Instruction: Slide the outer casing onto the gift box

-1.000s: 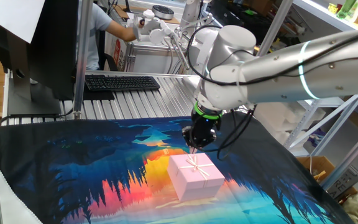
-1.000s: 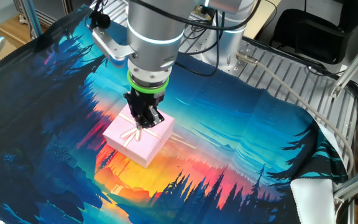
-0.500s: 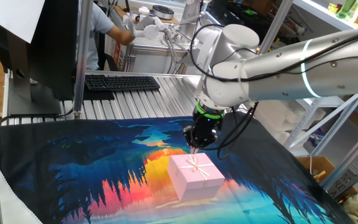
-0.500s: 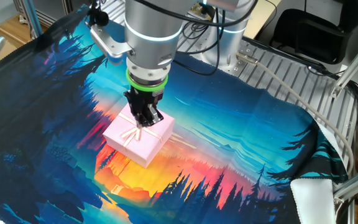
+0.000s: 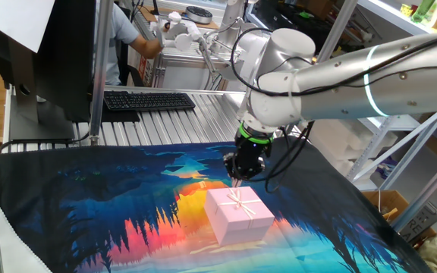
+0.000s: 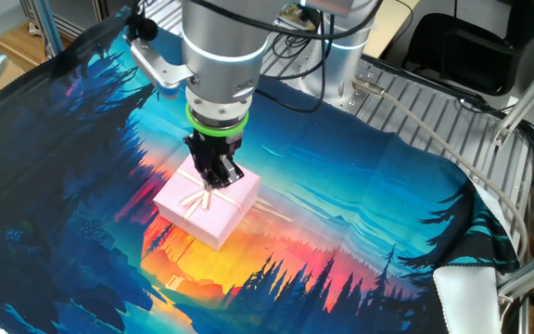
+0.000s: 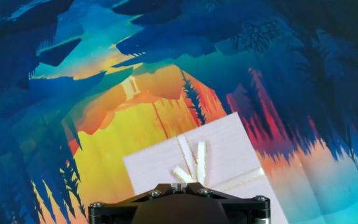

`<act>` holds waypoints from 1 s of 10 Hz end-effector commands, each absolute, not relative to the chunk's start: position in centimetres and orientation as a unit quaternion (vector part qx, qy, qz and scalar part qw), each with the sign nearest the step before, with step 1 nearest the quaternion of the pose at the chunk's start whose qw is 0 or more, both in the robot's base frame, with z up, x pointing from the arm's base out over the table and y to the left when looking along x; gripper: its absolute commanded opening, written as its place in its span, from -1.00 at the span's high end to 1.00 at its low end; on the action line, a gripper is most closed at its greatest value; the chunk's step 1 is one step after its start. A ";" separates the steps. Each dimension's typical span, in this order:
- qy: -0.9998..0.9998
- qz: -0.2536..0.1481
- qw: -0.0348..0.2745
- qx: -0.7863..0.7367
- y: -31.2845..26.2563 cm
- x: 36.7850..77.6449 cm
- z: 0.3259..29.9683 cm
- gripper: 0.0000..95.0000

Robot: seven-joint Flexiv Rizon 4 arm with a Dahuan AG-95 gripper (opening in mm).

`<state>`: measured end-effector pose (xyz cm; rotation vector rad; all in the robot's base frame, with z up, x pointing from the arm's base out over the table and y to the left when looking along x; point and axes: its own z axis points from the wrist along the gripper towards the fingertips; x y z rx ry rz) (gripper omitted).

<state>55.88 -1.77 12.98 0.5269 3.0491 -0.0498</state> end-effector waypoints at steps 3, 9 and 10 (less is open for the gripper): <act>0.982 -0.021 0.030 0.186 -1.4 53.9 12.2 1.00; 0.980 -0.022 0.029 0.195 -0.9 50.8 11.5 1.00; 0.980 -0.022 0.028 0.197 -0.9 50.3 11.4 1.00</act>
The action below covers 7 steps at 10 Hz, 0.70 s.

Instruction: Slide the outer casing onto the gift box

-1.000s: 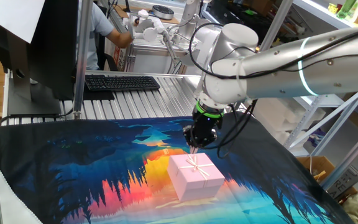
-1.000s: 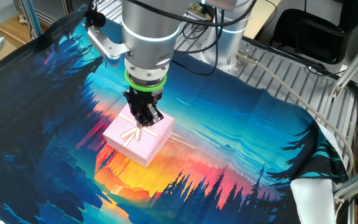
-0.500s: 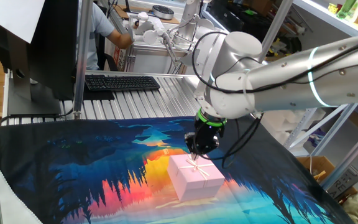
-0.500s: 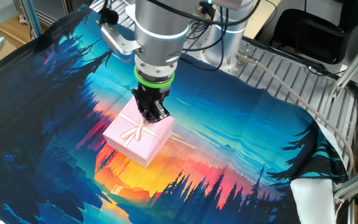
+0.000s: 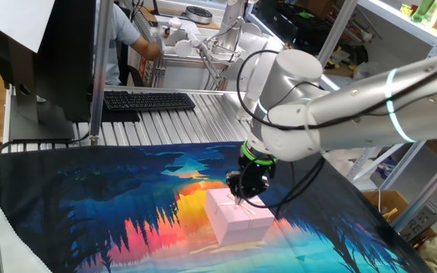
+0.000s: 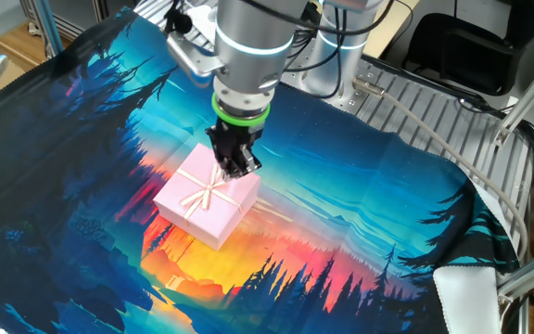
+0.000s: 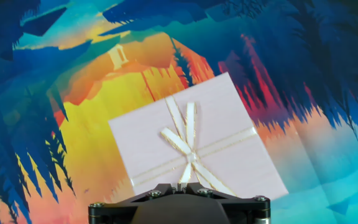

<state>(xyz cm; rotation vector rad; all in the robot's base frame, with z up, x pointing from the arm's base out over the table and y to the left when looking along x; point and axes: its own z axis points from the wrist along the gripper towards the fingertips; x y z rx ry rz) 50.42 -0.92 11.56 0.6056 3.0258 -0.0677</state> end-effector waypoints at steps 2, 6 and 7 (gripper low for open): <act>0.979 -0.022 0.029 0.200 -0.8 49.3 11.0 1.00; 0.978 -0.021 0.030 0.204 -0.8 47.8 10.5 1.00; 0.978 -0.020 0.030 0.205 -0.8 47.7 10.5 1.00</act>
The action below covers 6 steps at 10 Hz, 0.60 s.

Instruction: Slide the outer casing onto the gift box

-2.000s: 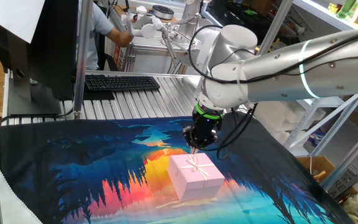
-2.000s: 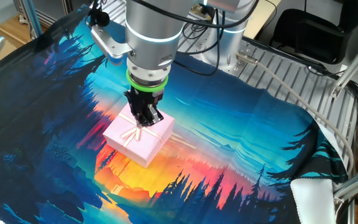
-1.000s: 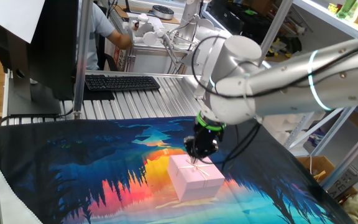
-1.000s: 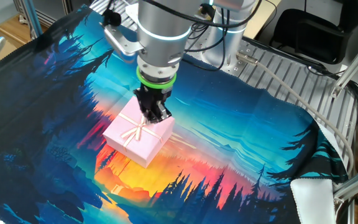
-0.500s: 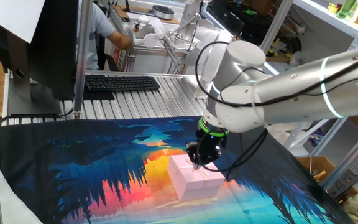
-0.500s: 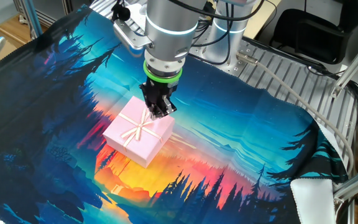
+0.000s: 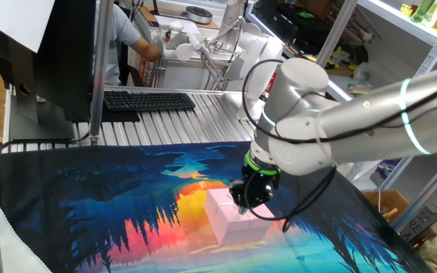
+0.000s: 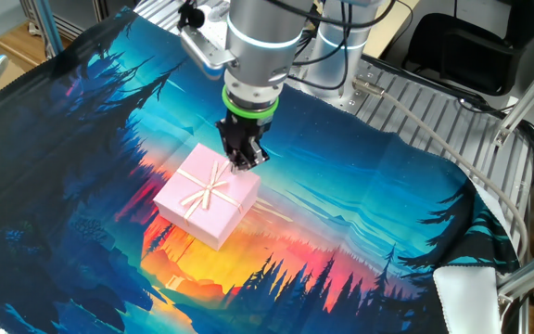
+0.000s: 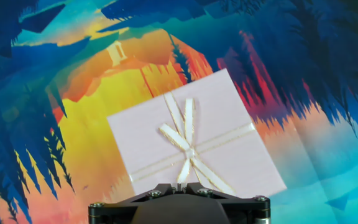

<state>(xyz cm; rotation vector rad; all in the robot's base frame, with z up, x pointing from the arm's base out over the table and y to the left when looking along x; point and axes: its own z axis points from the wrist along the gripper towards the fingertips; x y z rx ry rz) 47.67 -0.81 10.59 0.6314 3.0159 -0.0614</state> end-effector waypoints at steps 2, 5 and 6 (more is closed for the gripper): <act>0.978 -0.020 0.030 0.206 -0.8 47.7 10.4 1.00; 0.977 -0.020 0.031 0.209 -0.8 47.8 10.0 1.00; 0.977 -0.020 0.032 0.211 -0.8 47.8 9.5 1.00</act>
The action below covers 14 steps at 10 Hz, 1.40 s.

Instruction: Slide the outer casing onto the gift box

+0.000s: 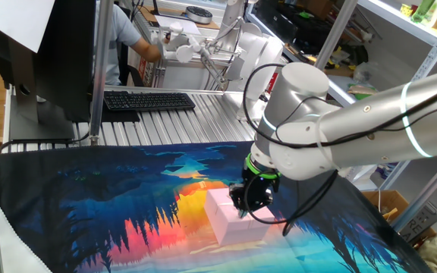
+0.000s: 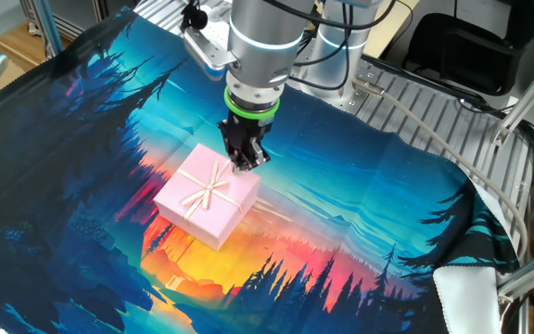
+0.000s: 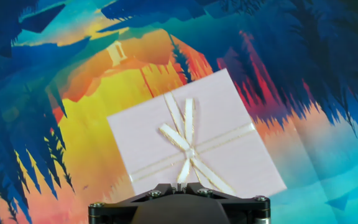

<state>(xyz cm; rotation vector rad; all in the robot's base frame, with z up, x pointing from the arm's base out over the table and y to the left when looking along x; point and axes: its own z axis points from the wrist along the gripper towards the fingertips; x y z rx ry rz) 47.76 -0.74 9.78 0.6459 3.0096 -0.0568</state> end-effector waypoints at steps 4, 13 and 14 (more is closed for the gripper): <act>0.976 -0.018 0.040 0.212 -1.0 47.8 8.0 1.00; 0.971 -0.015 0.017 0.239 -1.0 47.4 12.9 1.00; 0.969 -0.011 0.015 0.246 -1.2 47.3 13.3 1.00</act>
